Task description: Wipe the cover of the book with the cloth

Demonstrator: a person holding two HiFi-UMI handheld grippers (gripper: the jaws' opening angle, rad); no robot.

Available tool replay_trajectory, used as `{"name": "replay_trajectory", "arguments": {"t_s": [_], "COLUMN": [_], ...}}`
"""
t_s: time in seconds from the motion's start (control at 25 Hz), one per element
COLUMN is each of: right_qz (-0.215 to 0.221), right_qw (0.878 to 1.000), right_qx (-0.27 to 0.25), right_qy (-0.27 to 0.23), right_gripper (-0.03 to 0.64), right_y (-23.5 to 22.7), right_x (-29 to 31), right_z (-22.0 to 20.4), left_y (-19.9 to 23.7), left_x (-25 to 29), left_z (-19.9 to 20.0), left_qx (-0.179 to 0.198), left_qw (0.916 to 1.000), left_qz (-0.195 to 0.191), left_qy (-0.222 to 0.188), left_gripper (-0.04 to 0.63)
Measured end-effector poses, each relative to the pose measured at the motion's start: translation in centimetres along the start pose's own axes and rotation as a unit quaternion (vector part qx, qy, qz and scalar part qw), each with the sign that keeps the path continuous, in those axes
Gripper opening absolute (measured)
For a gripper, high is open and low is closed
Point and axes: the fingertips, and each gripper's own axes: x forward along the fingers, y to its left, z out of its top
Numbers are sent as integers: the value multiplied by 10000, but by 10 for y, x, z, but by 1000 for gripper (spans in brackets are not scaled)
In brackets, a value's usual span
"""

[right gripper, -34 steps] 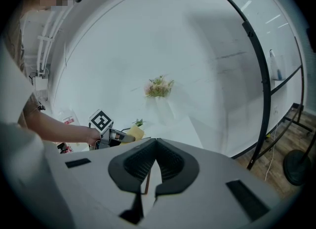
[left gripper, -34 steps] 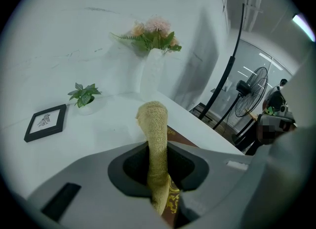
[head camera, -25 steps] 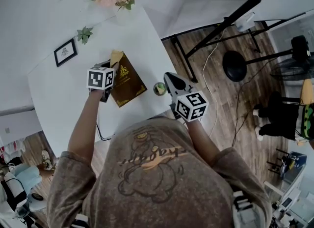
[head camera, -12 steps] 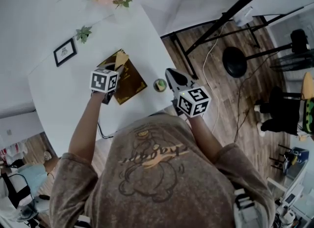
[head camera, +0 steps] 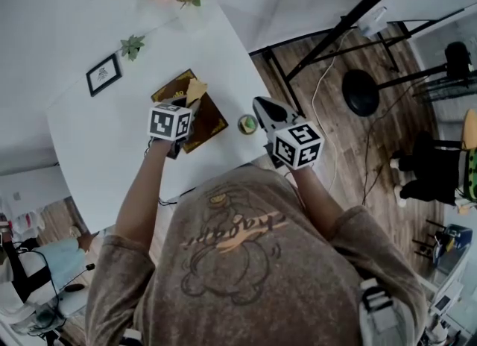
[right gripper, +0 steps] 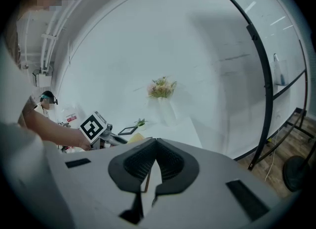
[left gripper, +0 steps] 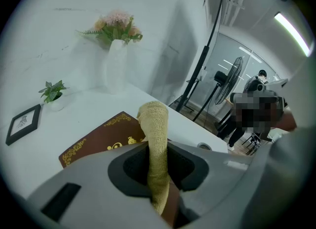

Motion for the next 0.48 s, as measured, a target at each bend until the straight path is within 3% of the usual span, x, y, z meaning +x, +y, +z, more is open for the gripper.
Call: {"name": "replay_trajectory", "arguments": {"t_s": [0.48], "right_qz": [391], "right_qw": [9983], "right_qx": [-345], "right_qy": [271], "right_gripper": [5], "right_y": [11], "right_x": [19], "right_z": [5], "left_y": [-27], "left_x": [-6], "left_z": [-21], "left_qx": [-4], "left_qw": [9992], "left_qz": [-401], "left_qy": [77], "left_gripper": [61]}}
